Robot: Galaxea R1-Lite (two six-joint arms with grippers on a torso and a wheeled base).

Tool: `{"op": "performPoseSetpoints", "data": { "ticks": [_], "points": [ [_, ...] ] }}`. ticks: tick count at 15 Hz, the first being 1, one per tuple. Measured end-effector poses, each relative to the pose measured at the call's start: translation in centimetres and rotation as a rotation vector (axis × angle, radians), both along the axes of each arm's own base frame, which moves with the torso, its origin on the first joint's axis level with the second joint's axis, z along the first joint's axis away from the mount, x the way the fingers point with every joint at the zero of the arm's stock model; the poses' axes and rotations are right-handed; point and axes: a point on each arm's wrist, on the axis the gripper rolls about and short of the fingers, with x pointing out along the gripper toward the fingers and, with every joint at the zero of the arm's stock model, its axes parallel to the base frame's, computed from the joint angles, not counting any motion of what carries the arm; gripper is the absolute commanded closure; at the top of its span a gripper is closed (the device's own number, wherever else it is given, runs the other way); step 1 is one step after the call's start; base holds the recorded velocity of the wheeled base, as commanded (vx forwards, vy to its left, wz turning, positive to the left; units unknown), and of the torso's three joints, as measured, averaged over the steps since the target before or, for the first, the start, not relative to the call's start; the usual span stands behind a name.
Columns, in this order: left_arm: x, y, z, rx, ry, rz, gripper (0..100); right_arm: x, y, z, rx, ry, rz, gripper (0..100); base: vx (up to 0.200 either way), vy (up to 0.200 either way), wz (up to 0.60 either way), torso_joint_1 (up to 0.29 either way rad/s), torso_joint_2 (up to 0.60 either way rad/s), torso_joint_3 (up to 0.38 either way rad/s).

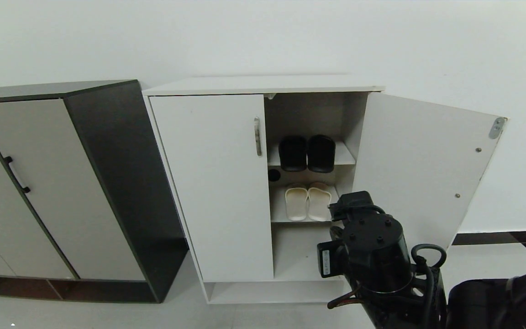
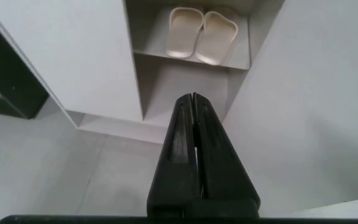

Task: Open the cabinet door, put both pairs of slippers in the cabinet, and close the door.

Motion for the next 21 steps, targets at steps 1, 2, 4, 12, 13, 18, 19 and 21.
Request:
{"op": "performPoseSetpoints", "data": {
  "ticks": [1,2,4,12,13,18,19,21],
  "points": [
    [0.0,0.0,0.0,0.0,0.0,-0.001,100,0.03,0.01,-0.05,-0.002,0.001,0.0,100,0.0,0.0,0.0,0.0,0.0,0.0],
    [0.0,0.0,0.0,0.0,0.0,0.0,100,0.03,0.01,-0.08,-0.003,0.001,0.0,100,0.0,0.0,0.0,0.0,0.0,0.0],
    [0.0,0.0,0.0,0.0,0.0,-0.001,100,0.04,0.02,-0.15,-0.005,0.003,0.0,100,0.0,0.0,0.0,0.0,0.0,0.0],
    [0.0,0.0,0.0,0.0,0.0,0.0,100,0.05,0.04,-0.21,-0.013,0.003,0.001,100,0.0,0.0,0.0,0.0,0.0,0.0],
    [0.0,0.0,0.0,0.0,0.0,0.0,100,0.05,0.04,-0.21,-0.013,0.003,0.002,100,0.0,0.0,0.0,0.0,0.0,0.0],
    [0.0,0.0,0.0,0.0,0.0,0.0,100,0.03,0.06,-0.28,-0.015,0.005,0.005,100,0.0,0.0,0.0,0.04,-0.27,-0.238],
    [0.0,0.0,0.0,0.0,0.0,0.0,100,0.03,0.06,-0.26,-0.015,0.005,0.006,100,0.0,0.0,0.0,0.085,-0.44,-0.344],
    [0.0,0.0,0.0,0.0,0.0,-0.001,100,0.09,0.0,-0.22,-0.018,0.003,0.004,100,0.0,0.0,0.0,0.105,-0.44,-0.339]
  ]
}}
